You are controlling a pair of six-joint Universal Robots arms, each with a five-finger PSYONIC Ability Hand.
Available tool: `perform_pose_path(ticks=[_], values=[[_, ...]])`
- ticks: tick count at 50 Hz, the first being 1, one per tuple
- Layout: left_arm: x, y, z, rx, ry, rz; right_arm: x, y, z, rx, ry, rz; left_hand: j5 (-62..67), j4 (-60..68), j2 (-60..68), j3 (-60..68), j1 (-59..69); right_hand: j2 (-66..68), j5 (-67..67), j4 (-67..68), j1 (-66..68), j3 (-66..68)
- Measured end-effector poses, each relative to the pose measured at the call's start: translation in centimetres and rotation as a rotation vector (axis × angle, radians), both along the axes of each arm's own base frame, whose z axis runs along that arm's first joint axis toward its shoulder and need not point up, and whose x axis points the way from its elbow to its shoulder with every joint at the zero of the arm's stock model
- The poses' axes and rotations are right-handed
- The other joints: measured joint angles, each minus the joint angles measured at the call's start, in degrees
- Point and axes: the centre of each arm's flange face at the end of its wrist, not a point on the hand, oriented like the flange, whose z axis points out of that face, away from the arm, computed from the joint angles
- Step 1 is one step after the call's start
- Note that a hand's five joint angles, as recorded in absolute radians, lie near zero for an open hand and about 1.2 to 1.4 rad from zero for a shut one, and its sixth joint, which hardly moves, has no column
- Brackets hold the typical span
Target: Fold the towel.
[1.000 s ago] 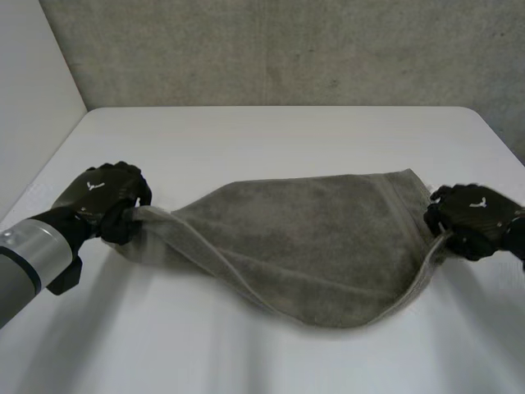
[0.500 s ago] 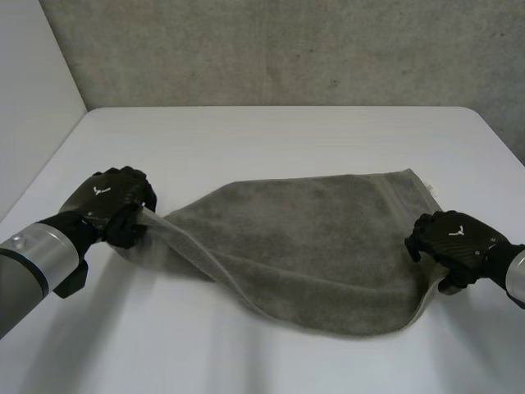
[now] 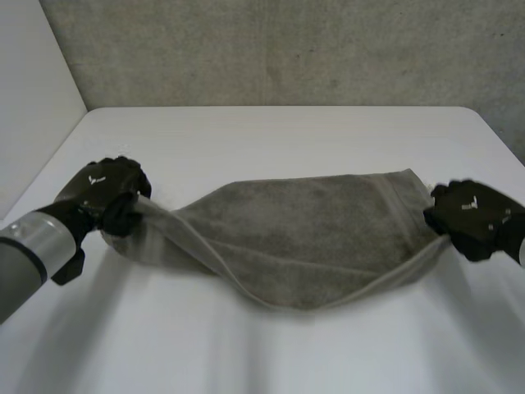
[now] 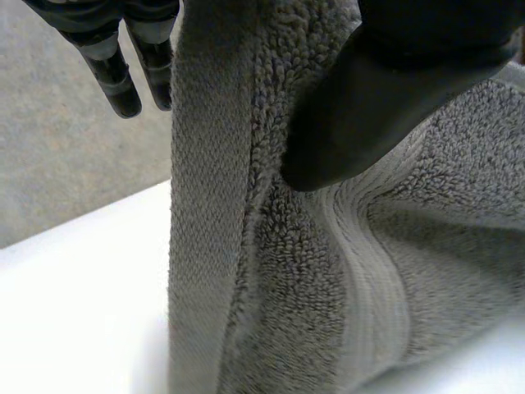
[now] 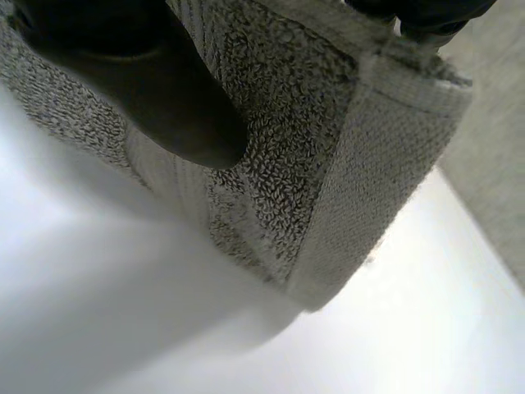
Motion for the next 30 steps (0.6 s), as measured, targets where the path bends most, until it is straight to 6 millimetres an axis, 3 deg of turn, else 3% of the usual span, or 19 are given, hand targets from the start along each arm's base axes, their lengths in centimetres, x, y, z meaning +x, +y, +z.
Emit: perform_pose_path(ticks=[6, 10, 12, 14, 18, 21, 25, 28, 30], values=[[-0.7, -4.3, 0.8, -0.091, -0.002, 0.014, 2.2, -3.0, 2.7, -0.066, -0.09, 0.019, 0.0, 0.0, 0.0, 0.0, 0.0, 0.0, 0.0, 0.0, 0.0, 0.0], [-1.3, -8.3, 3.1, -0.215, 0.012, 0.044, 3.6, -6.3, 6.1, -0.138, -0.206, -0.001, 0.0, 0.0, 0.33, 0.0, 0.17, 0.0, 0.0, 0.0, 0.0, 0.0], [-1.8, -10.1, 5.2, -0.299, 0.033, 0.058, 4.1, -7.6, 8.3, -0.185, -0.273, -0.018, 0.0, 0.0, 0.46, 0.0, 0.17, 0.0, 0.0, 0.0, 0.0, 0.0], [-2.5, -11.7, 8.5, -0.42, 0.078, 0.067, 4.4, -9.0, 12.3, -0.274, -0.396, -0.039, 0.0, 0.0, 0.59, 0.0, 0.17, 0.0, 0.0, 0.0, 0.0, 0.0], [-3.3, -12.7, 14.1, -0.613, 0.19, 0.067, 4.4, -9.4, 19.3, -0.431, -0.631, -0.032, 0.0, 0.0, 0.6, 0.0, 0.17, 0.0, 0.0, 0.0, 0.0, 0.0], [-3.3, -12.4, 16.9, -0.708, 0.276, 0.054, 4.2, -8.9, 22.3, -0.496, -0.759, -0.001, 0.0, 0.0, 0.61, 0.0, 0.17, 0.0, 0.0, 0.0, 0.0, 0.0], [-3.1, -11.8, 18.1, -0.751, 0.359, 0.028, 4.2, -8.4, 22.7, -0.495, -0.826, 0.028, 0.0, 0.0, 0.65, 0.0, 0.17, 0.0, 0.0, 0.0, 0.0, 0.0], [-2.9, -11.5, 16.8, -0.717, 0.374, 0.008, 4.2, -8.4, 20.9, -0.453, -0.807, 0.03, 0.0, 0.0, 0.66, 0.0, 0.17, 0.0, 0.01, 0.0, 0.0, 0.0], [-2.6, -11.4, 14.7, -0.659, 0.364, 0.001, 4.3, -8.3, 18.9, -0.409, -0.771, 0.027, 0.0, 0.0, 0.66, 0.0, 0.17, 0.0, 0.0, 0.0, 0.0, 0.0]])
